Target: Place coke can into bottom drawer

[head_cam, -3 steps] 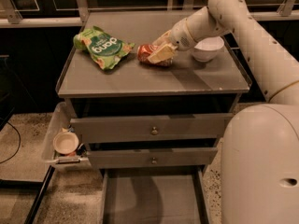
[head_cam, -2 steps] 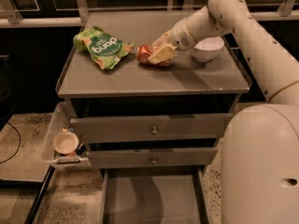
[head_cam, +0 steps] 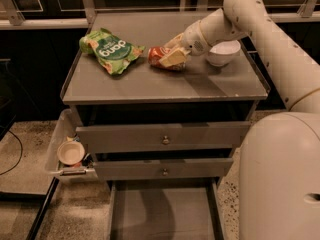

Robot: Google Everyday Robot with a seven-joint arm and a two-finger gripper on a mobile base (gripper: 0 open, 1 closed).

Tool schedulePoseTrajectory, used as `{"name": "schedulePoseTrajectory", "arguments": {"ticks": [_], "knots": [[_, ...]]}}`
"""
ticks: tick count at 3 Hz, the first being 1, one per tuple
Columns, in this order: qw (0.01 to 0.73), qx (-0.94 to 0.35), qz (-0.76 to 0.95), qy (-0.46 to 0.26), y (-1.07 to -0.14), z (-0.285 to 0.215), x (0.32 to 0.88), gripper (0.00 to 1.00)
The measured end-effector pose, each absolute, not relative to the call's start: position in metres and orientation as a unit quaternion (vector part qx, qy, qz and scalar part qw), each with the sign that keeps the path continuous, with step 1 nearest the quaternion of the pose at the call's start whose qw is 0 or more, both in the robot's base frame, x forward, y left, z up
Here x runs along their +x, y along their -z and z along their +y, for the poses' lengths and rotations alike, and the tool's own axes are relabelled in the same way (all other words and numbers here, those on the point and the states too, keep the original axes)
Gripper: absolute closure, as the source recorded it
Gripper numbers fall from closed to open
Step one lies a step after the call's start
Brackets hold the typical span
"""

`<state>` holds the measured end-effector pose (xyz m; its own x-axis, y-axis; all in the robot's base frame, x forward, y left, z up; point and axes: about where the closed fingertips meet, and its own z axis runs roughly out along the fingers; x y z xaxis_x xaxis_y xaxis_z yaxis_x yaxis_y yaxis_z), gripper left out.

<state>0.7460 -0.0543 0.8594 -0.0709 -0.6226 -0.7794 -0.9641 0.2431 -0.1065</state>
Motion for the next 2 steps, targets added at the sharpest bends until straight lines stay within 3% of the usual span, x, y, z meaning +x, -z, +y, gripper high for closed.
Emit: {"name": "schedulePoseTrajectory", "arguments": {"ticks": [2], "knots": [[0.378, -0.572, 0.692, -0.227, -0.857, -0.069, 0.718, 1.0]]}}
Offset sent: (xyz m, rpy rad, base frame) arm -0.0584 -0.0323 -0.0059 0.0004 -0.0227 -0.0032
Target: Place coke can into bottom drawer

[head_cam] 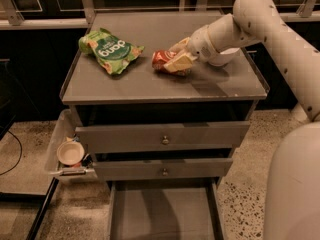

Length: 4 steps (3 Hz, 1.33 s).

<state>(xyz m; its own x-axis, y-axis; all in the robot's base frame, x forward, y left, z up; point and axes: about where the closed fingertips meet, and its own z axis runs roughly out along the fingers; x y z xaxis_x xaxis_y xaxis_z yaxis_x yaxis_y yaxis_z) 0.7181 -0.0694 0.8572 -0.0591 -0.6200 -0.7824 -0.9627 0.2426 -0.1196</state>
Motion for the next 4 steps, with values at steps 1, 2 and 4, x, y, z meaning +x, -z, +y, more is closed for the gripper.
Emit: {"name": "schedulePoseTrajectory", "arguments": {"ticks": [1, 2, 4], "knots": [[0.389, -0.573, 0.685, -0.223, -0.864, -0.083, 0.692, 1.0], [0.403, -0.572, 0.68, -0.216, -0.872, -0.1, 0.662, 1.0], [0.418, -0.575, 0.674, -0.2, -0.89, -0.123, 0.609, 1.0]]}}
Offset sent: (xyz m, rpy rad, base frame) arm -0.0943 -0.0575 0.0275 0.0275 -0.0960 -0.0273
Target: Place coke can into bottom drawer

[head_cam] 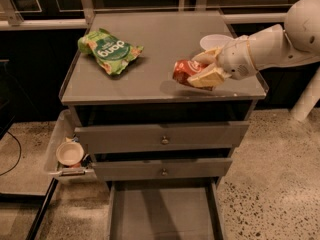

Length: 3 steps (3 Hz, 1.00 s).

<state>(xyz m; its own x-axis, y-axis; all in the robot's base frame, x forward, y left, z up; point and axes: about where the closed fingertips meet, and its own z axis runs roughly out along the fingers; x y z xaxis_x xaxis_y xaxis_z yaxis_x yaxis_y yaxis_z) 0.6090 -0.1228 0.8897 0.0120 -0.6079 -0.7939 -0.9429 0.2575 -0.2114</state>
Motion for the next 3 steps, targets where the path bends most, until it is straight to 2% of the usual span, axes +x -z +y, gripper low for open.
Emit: {"name": "schedulePoseTrajectory", "arguments": {"ticks": [2, 3], "knots": [[0.412, -0.553, 0.679, -0.251, -0.86, -0.155, 0.537, 1.0], [0.412, -0.553, 0.679, -0.251, -0.86, -0.155, 0.537, 1.0]]}}
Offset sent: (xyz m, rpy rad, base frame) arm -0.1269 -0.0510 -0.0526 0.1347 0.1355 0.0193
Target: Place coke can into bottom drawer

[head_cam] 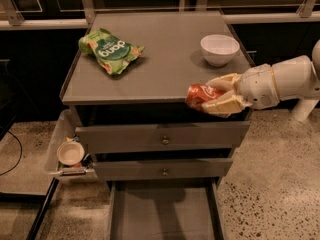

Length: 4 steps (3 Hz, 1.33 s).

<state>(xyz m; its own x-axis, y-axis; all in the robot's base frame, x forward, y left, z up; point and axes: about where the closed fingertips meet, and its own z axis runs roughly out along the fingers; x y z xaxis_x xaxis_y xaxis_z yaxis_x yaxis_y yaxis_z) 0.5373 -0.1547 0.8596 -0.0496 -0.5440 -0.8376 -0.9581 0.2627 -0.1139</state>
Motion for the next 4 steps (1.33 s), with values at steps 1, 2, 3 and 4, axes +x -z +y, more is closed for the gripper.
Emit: {"name": "schedulePoseTrajectory", "arguments": {"ticks": [1, 2, 3, 4], "knots": [[0.415, -0.561, 0.675, -0.241, -0.864, -0.148, 0.527, 1.0], [0.4, -0.569, 0.674, -0.249, -0.833, -0.127, 0.505, 1.0], [0.369, -0.59, 0.666, -0.269, -0.764, -0.107, 0.484, 1.0], [0.349, -0.609, 0.652, -0.286, -0.695, -0.097, 0.476, 1.0]]}}
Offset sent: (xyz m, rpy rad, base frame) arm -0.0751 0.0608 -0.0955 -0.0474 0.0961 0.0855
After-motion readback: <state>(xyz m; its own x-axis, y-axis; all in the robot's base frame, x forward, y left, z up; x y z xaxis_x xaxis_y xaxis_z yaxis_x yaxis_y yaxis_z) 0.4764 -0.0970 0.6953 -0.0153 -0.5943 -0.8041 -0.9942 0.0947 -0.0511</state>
